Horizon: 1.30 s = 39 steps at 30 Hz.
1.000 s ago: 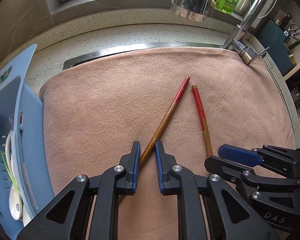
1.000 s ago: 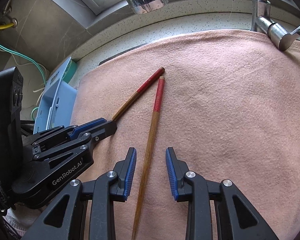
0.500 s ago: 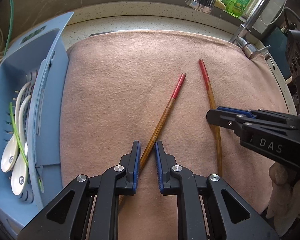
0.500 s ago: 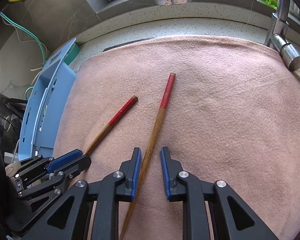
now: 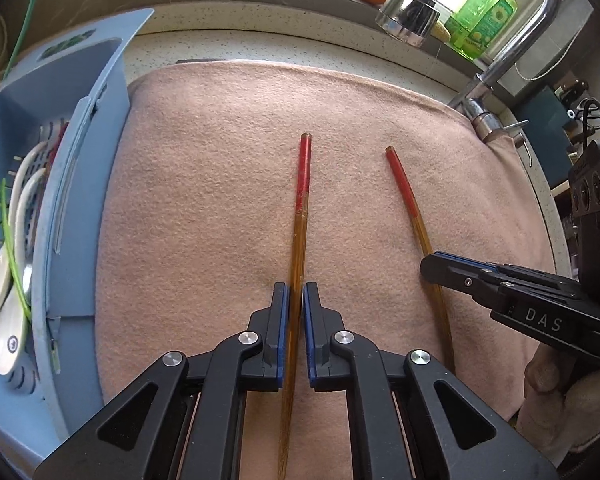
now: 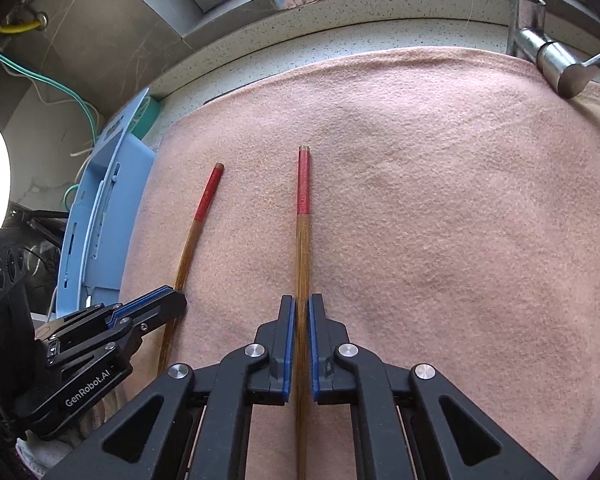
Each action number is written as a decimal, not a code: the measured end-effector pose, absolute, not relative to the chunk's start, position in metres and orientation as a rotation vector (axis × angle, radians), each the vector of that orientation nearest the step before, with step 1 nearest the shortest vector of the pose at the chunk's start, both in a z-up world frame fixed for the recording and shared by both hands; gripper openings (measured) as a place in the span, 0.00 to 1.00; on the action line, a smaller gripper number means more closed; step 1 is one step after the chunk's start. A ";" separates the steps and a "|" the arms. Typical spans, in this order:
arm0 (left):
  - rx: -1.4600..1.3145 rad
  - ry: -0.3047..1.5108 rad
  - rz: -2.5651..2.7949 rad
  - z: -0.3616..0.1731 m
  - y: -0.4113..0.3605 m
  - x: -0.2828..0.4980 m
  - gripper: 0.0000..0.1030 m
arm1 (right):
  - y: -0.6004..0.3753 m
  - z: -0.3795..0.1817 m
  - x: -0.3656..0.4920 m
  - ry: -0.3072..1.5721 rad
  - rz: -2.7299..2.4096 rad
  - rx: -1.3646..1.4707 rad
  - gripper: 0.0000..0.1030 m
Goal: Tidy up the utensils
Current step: 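Close the left gripper on one chopstick while the right gripper grasps the other, then lift both chopsticks and carry them over the blue basket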
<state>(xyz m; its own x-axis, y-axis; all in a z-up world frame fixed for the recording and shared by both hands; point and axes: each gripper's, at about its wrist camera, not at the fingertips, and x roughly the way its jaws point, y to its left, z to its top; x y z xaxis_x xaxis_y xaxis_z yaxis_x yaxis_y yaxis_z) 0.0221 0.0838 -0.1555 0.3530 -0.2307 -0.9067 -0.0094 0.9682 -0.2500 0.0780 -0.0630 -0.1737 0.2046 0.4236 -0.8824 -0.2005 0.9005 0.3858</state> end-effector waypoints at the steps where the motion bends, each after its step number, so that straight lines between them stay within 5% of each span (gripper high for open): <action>1: -0.239 1.203 -0.152 -0.156 0.083 0.021 0.06 | -0.065 -0.174 0.077 1.296 0.438 0.211 0.06; 13: -0.228 1.187 -0.119 -0.149 0.081 0.009 0.07 | -0.064 -0.162 0.070 1.260 0.450 0.200 0.06; 16: -0.166 1.188 -0.118 -0.149 0.074 0.010 0.26 | -0.064 -0.163 0.068 1.265 0.452 0.202 0.06; 23: -0.068 1.205 -0.130 -0.155 0.054 0.017 0.26 | -0.067 -0.160 0.064 1.253 0.453 0.215 0.06; 25: -0.036 1.200 -0.123 -0.157 0.052 0.020 0.25 | -0.068 -0.159 0.063 1.250 0.451 0.219 0.06; 27: 0.009 1.180 -0.101 -0.160 0.051 0.021 0.09 | -0.070 -0.159 0.062 1.248 0.447 0.223 0.06; 29: -0.015 1.178 -0.105 -0.159 0.056 0.023 0.05 | -0.071 -0.158 0.061 1.246 0.446 0.225 0.06; 39: -0.227 1.142 -0.126 -0.140 0.088 0.013 0.05 | -0.071 -0.149 0.060 1.219 0.449 0.237 0.06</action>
